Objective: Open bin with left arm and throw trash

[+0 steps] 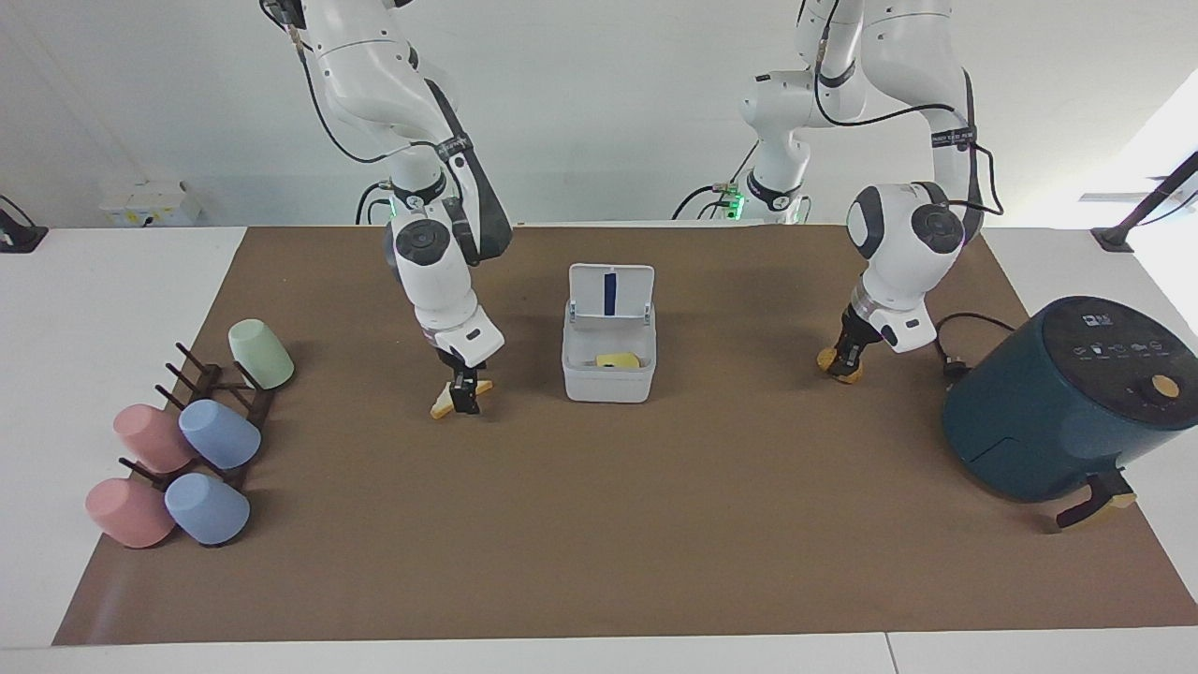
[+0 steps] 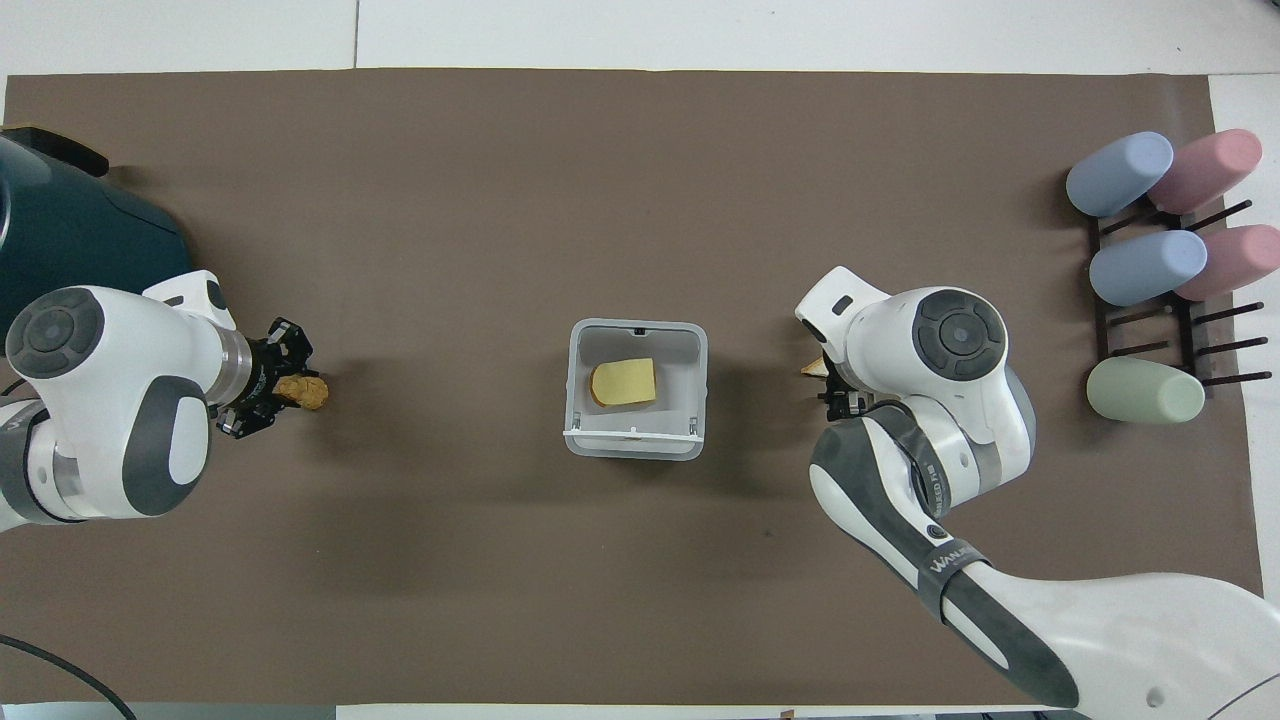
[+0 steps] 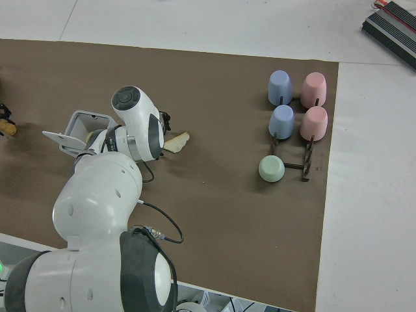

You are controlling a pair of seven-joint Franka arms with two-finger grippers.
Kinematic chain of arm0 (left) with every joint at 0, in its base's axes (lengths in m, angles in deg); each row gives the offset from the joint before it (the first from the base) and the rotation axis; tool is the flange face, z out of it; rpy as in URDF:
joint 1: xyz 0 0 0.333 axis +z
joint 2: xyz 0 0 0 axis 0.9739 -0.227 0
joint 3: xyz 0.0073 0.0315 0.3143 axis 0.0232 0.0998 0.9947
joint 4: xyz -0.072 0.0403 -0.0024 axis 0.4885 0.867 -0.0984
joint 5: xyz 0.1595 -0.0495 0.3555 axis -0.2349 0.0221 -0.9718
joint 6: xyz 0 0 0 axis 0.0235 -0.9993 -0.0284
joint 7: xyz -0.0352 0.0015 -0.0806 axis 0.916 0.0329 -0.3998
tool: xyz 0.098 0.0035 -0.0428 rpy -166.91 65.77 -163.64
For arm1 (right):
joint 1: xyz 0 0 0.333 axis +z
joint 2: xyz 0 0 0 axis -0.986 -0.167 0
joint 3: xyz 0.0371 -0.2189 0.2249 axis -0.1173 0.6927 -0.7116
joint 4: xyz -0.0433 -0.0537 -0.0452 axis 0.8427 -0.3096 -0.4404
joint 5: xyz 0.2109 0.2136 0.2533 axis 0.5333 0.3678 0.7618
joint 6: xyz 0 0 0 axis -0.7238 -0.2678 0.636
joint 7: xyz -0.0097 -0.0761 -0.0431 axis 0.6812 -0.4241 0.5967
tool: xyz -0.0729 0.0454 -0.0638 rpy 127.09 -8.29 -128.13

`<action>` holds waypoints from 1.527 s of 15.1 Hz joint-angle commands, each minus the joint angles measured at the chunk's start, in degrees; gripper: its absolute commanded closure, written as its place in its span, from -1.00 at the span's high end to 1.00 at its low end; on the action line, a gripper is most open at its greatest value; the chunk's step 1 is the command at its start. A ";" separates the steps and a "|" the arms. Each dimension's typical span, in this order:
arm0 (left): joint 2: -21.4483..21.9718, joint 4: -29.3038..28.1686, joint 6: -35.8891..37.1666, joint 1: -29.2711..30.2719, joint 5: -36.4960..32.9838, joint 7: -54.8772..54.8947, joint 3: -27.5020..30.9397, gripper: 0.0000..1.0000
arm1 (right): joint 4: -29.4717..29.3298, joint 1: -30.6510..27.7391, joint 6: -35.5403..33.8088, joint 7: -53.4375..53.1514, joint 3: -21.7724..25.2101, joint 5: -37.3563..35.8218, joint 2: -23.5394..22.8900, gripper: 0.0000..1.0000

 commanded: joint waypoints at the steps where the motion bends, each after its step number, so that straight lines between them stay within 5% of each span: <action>1: 2.25 2.95 4.18 -0.47 0.03 3.10 -0.04 -1.00 | -0.37 -0.91 -1.01 0.97 -0.31 -1.23 -0.27 0.96; 4: 2.52 8.57 8.60 -4.41 -0.24 7.58 -0.31 -1.00 | -0.37 -0.91 -1.10 1.06 -0.31 -1.23 -0.54 0.65; 12: -1.16 21.67 10.80 -21.20 0.11 21.92 -0.57 -1.00 | -0.10 -0.91 -1.19 -3.67 -0.39 -1.23 -0.63 -1.00; 20: -2.31 22.04 8.61 -32.98 9.34 24.47 -1.01 -1.00 | -0.45 -0.91 -1.63 -5.53 -0.48 -1.14 -0.54 -1.00; 21: -2.40 21.60 7.91 -33.43 9.60 24.30 -1.01 -0.24 | -0.63 -0.91 -1.71 -5.53 -0.39 -1.14 -0.45 -1.00; 22: -2.40 21.59 7.81 -33.43 9.60 24.47 -0.92 0.99 | -1.15 -0.91 -2.67 -5.62 -0.39 -0.79 -0.28 -1.00; 23: -2.49 21.68 7.81 -33.35 9.52 24.48 -0.83 1.00 | -2.46 -0.91 -4.68 -6.05 -0.39 -0.70 -0.19 -1.00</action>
